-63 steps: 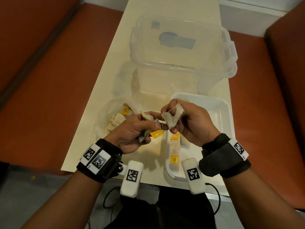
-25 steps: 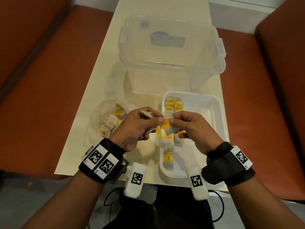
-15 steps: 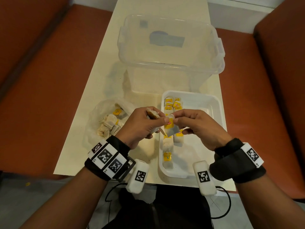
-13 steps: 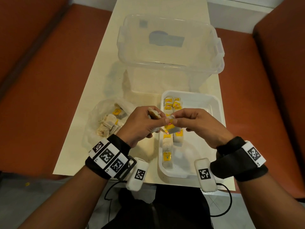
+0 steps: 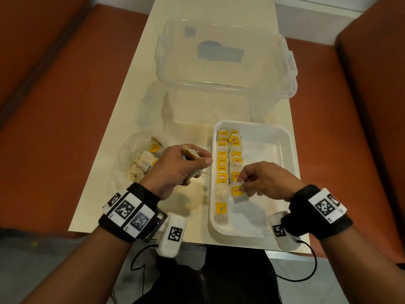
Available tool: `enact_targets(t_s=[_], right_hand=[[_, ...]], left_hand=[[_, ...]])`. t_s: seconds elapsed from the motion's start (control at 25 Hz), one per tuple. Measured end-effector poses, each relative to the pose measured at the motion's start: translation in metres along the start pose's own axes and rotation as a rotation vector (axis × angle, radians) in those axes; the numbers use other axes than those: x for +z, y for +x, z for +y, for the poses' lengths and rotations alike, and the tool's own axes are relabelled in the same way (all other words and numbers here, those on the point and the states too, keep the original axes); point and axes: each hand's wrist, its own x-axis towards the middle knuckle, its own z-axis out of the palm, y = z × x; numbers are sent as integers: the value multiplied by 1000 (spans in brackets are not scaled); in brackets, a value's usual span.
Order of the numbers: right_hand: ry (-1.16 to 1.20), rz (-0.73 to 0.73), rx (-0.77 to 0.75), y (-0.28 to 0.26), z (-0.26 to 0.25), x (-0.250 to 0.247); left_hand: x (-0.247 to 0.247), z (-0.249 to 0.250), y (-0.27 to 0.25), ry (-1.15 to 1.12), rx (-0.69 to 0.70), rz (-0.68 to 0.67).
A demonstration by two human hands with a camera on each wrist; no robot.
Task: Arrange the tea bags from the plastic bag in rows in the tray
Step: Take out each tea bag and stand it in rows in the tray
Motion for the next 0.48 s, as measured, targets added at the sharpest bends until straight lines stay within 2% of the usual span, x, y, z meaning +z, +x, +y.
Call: enact_targets(t_s=[0.08, 0.28, 0.48], right_hand=[[40, -46, 62, 9, 6, 10], [108, 45, 192, 30, 13, 17], [172, 61, 239, 32, 12, 17]], left_hand=[[-4, -2, 0, -13, -10, 26], [-7, -4, -1, -38, -20, 53], [-8, -4, -1, -60, -26, 62]])
